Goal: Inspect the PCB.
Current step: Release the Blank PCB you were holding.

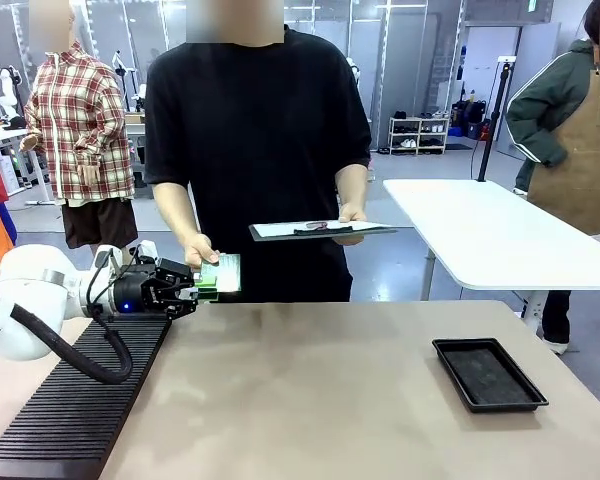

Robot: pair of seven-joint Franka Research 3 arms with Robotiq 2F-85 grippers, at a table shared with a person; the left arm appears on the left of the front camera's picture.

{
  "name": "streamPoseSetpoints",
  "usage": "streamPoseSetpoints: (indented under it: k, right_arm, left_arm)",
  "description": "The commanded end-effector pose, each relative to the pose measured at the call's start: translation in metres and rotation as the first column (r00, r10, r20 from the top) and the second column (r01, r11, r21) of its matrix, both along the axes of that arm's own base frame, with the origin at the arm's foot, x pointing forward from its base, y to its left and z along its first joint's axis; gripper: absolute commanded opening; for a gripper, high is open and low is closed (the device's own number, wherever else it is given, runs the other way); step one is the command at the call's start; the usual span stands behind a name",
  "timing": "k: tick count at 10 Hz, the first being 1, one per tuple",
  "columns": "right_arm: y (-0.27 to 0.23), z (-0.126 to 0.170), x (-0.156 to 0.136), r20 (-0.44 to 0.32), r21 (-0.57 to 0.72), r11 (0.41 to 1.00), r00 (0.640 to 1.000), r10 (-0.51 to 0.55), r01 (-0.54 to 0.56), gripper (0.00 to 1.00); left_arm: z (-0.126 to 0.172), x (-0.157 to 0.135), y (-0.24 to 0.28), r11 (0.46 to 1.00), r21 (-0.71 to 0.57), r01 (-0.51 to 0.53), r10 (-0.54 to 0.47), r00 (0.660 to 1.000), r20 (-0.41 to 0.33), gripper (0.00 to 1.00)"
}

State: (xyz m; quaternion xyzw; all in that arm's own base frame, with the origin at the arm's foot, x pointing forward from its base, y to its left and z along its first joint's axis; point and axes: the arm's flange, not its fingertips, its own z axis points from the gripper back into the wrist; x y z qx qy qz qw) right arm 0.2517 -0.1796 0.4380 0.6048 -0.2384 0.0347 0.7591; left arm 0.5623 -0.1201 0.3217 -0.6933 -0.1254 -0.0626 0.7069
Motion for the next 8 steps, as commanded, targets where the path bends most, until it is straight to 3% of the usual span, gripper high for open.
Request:
streamPoseSetpoints:
  k: [1,6,8]
  right_arm:
    - [0.0001,0.002,0.0004,0.015,0.009,1.0,1.0,-0.001,0.001,1.0]
    - [0.0001,0.002,0.0004,0.015,0.009,1.0,1.0,-0.001,0.001,1.0]
    - [0.0001,0.002,0.0004,0.015,0.009,1.0,1.0,-0.001,0.001,1.0]
  left_arm:
    - [0.0091,-0.0023,0.0006,1.0,0.014,0.018,-0.018,1.0,0.013,0.99]
    - [0.0049,-0.0054,0.0011,1.0,0.018,0.026,-0.026,1.0,-0.005,0.98]
    - [0.0017,-0.0063,-0.0006,0.999,0.024,0.031,-0.032,0.999,0.026,1.0]
